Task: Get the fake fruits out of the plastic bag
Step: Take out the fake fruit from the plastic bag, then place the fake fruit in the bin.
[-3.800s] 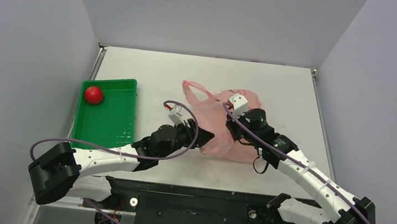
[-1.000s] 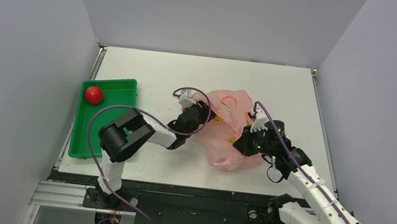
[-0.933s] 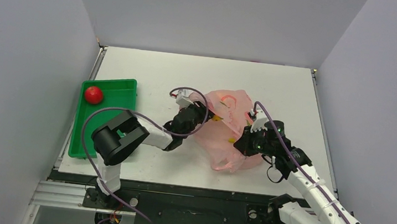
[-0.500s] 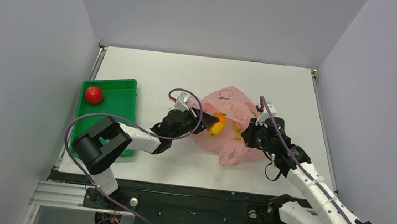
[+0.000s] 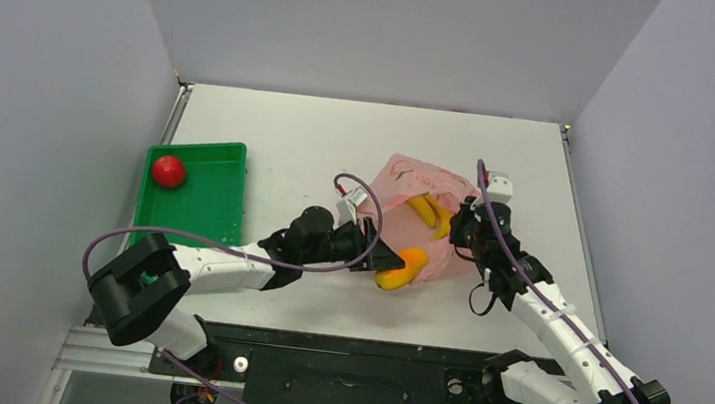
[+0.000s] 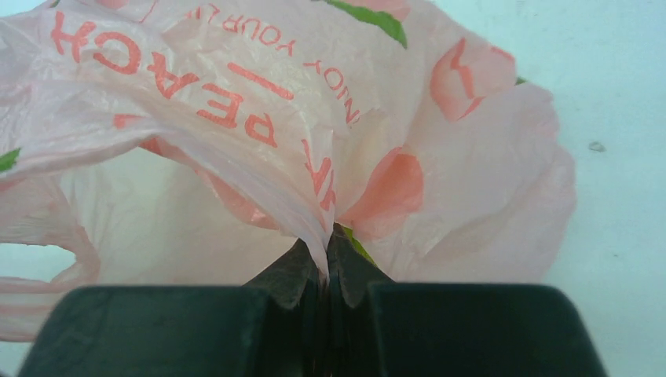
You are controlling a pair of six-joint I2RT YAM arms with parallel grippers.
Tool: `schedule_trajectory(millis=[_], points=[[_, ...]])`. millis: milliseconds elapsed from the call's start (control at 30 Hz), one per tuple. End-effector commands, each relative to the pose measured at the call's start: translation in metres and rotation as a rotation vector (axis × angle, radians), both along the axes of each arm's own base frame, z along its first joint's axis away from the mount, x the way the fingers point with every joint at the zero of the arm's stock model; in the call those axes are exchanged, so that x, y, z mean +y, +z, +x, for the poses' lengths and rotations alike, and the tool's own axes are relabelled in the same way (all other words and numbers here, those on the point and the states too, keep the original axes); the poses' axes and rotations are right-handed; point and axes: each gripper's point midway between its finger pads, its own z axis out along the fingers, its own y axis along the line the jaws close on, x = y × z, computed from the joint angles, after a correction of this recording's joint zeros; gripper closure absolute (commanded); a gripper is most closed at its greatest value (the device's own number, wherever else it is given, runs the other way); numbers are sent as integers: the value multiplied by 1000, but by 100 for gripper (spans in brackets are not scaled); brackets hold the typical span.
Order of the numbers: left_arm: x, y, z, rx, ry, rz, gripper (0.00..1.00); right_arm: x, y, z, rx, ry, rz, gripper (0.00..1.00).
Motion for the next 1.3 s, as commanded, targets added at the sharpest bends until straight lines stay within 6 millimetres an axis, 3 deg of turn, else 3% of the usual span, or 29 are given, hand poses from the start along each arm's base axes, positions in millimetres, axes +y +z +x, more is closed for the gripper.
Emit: schedule_trajectory(millis=[0,67,133,233,333,533,733,833,933,1000,1200,1267], points=[[1,20,-23,-70,-141,-20,100,-20,36,20,-131,-112,-2,100],[-1,17,-34,-45,-228,-26,100,-15,41,20,-155,-83,17,100],[-4,11,-41,-9,-293,-29,100,2,45,17,-168,16,51,100],[-8,-4,-46,35,-361,-2,100,5,51,17,-182,27,73,100],[-13,-7,-49,13,-379,-20,100,-7,55,20,-205,-45,66,100],[-19,4,-91,-114,-567,-36,100,-25,56,29,-216,-146,54,100],[6,7,-115,-205,-657,-13,100,-54,58,35,-226,-280,55,100],[23,25,-121,-279,-655,-34,100,-66,53,30,-225,-310,36,100],[37,33,-107,-333,-575,3,100,-74,45,25,-207,-319,6,100],[55,34,-90,-322,-493,55,100,-79,42,21,-199,-326,-14,100],[106,61,-39,-387,-253,154,100,-98,34,11,-186,-383,-57,100],[136,65,-8,-402,-65,286,100,-100,34,10,-182,-390,-64,100]])
